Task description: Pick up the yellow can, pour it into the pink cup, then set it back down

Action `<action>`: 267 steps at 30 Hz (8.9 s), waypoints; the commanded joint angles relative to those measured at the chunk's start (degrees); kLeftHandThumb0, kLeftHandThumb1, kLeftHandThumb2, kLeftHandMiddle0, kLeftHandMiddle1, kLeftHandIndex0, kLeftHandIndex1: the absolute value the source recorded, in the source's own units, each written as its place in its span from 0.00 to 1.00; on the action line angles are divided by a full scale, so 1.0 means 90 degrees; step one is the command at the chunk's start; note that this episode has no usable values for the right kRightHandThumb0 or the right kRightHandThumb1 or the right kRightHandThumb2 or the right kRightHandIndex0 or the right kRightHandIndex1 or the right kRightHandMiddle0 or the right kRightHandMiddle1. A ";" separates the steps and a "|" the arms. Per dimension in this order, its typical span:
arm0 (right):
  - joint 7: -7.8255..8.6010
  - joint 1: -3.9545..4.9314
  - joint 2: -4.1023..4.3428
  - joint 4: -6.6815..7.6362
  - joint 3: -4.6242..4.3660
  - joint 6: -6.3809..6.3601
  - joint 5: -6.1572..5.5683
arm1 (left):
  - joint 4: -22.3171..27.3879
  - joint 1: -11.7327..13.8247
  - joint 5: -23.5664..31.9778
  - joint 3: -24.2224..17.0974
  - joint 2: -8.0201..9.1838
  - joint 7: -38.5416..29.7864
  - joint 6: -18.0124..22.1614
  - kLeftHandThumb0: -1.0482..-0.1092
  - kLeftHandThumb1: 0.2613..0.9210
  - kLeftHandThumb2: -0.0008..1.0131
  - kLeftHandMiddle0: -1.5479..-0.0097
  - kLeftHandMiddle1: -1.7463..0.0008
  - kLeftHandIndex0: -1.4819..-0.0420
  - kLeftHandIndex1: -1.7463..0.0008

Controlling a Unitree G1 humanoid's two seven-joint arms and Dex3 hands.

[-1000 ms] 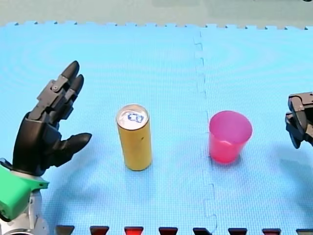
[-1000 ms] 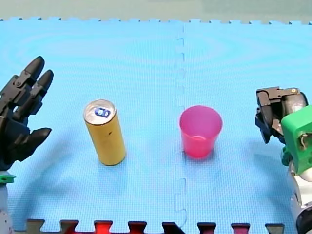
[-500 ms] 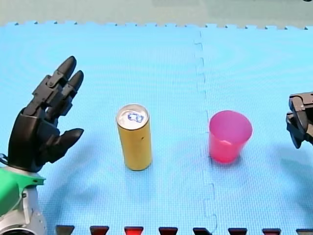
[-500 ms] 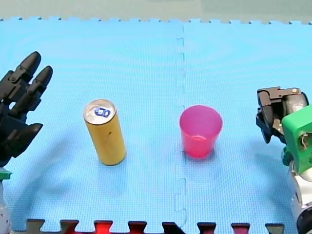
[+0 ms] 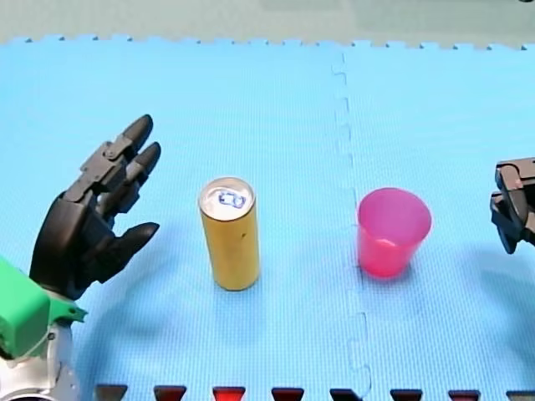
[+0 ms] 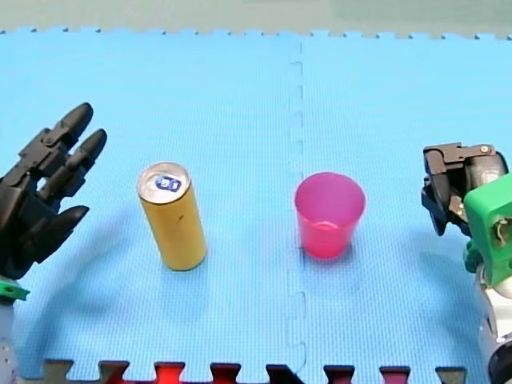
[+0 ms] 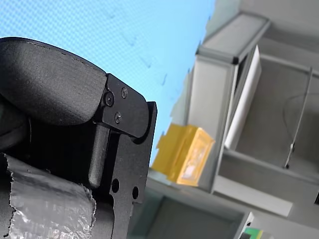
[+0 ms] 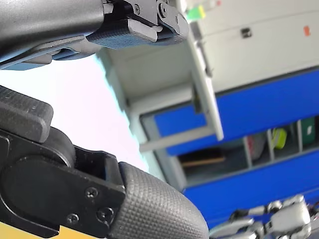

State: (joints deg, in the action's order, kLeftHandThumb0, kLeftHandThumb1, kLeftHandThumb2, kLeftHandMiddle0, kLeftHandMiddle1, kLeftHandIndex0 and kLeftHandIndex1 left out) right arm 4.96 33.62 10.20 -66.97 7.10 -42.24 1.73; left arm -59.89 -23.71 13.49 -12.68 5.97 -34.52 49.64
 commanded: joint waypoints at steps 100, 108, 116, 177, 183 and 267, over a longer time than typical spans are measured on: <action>-0.0019 -0.0268 0.0508 0.0100 -0.0015 -0.0422 0.0102 | -0.1114 -0.0540 -0.0614 0.0307 -0.0360 0.0269 -0.1611 0.00 0.96 0.01 0.75 0.99 0.79 1.00; -0.0032 -0.0267 0.0515 0.0095 -0.0018 -0.0447 0.0122 | -0.1161 -0.0552 -0.0825 0.0471 -0.0248 -0.0099 -0.1627 0.00 0.95 0.00 0.77 1.00 0.80 1.00; -0.0081 -0.0278 0.0500 0.0113 -0.0034 -0.0470 0.0144 | -0.1160 -0.0599 -0.0984 0.0574 -0.0146 -0.0217 -0.1661 0.00 0.93 0.00 0.78 1.00 0.81 1.00; -0.0307 -0.0491 0.0353 0.0535 -0.0200 -0.0098 0.0223 | -0.0989 -0.0769 -0.0968 0.0257 -0.1476 0.3839 -0.2500 0.74 0.75 0.00 0.13 0.97 0.18 0.98; -0.0267 -0.0466 0.0340 0.0475 -0.0189 -0.0092 0.0195 | -0.0859 -0.0780 -0.0879 0.0186 -0.1408 0.3792 -0.2439 0.74 0.75 0.00 0.12 0.98 0.17 0.99; -0.0264 -0.0233 -0.0220 0.0197 -0.0058 0.0194 -0.0016 | 0.0092 -0.2381 -0.4748 0.3084 -0.0811 0.7553 -0.1643 0.72 0.71 0.00 0.13 0.99 0.16 1.00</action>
State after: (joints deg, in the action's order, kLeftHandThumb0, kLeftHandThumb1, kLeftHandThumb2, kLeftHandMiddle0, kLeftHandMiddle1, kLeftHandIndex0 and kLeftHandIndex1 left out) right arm 2.54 31.53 8.15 -65.08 6.32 -40.57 1.96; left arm -59.05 -44.34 -29.16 14.76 -1.46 32.99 34.26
